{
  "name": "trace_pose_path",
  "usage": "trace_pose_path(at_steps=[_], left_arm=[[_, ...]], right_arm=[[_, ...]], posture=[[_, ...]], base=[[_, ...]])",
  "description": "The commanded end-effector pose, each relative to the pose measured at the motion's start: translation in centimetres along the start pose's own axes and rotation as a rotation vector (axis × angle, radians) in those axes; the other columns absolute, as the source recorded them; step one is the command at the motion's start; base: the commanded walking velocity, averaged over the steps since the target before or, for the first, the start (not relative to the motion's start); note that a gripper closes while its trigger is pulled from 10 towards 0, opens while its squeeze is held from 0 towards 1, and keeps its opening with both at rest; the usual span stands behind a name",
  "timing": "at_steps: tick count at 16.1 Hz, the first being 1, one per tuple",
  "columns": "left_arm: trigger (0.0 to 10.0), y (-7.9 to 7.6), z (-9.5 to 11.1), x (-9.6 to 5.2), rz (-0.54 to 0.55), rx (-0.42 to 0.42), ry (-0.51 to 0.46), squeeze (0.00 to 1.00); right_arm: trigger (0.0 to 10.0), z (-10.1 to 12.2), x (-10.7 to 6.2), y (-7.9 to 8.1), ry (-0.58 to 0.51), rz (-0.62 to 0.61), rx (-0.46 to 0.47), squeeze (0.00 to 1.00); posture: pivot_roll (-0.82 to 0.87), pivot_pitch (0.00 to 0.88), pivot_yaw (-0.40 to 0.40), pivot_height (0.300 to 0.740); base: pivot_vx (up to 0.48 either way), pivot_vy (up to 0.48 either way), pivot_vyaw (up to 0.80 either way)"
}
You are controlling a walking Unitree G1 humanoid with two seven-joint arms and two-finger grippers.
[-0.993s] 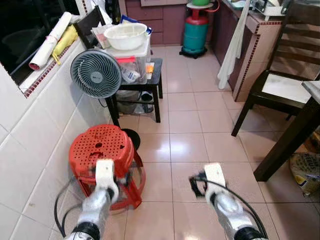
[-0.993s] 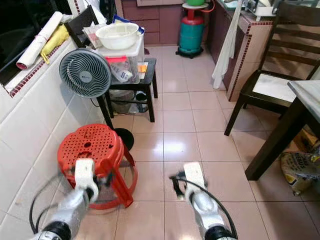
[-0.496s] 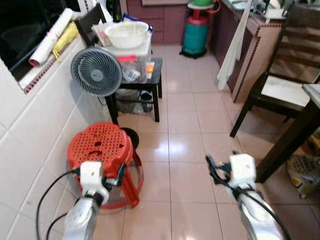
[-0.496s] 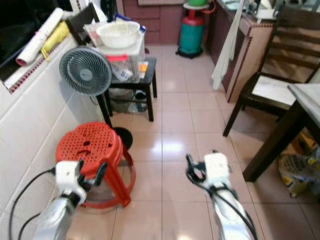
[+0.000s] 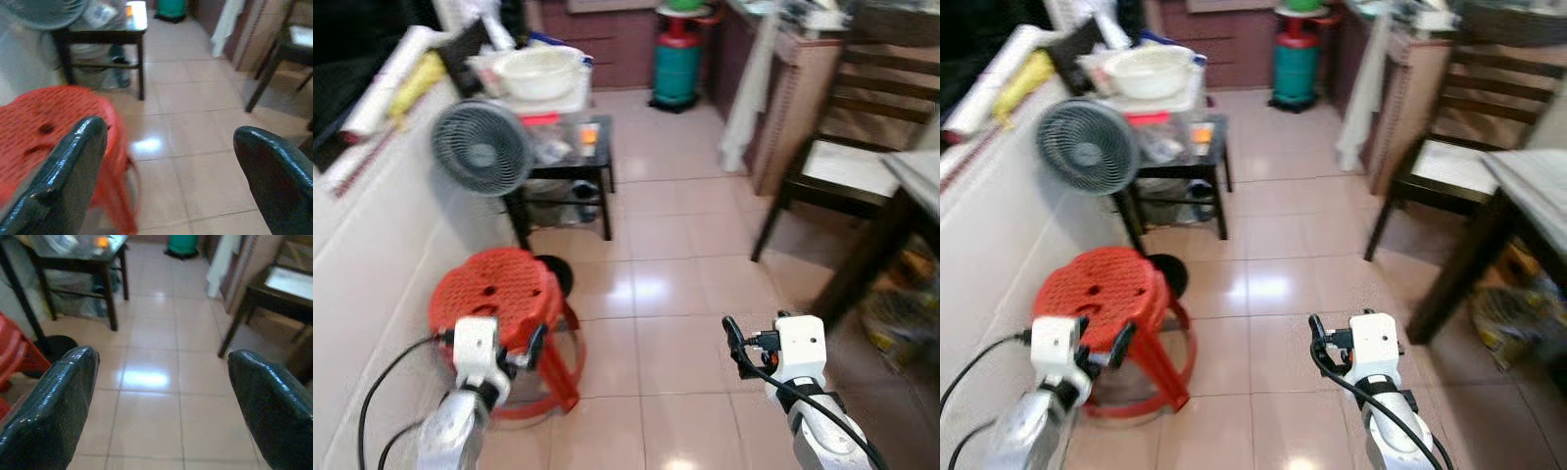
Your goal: Setting the table
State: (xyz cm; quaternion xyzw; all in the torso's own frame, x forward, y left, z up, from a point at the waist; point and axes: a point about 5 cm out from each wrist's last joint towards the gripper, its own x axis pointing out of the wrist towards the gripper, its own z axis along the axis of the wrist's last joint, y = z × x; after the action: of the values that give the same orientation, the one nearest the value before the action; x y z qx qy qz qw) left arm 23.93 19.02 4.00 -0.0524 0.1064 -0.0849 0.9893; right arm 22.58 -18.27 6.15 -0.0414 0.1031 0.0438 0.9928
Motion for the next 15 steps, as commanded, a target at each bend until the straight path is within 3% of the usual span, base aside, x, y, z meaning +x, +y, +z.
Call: trace_pose_path(at_steps=[1, 8, 15], left_arm=[[10.0, 0.0, 0.7, 0.4, 0.004, -0.019, -0.013, 0.0], [10.0, -1.1, 2.2, 1.5, -0.089, -0.054, -0.046, 0.0], [10.0, -1.4, 1.9, 1.1, -0.124, -0.057, -0.025, 0.0]], right_arm=[[10.0, 0.7, 0.0, -0.1, -0.016, -0.013, 0.011, 0.0], [10.0, 1.4, -0.1, 0.2, -0.017, -0.008, 0.015, 0.0], [10.0, 1.4, -0.2, 0.7, -0.006, 0.004, 0.017, 0.0]], posture=[[-0.19, 0.0, 0.073, 0.74], [-0.2, 0.0, 0.074, 0.74], [-0.19, 0.0, 0.078, 0.74]], base=[[0.0, 0.0, -0.76], [0.0, 0.0, -0.76], [0.347, 0.0, -0.76]])
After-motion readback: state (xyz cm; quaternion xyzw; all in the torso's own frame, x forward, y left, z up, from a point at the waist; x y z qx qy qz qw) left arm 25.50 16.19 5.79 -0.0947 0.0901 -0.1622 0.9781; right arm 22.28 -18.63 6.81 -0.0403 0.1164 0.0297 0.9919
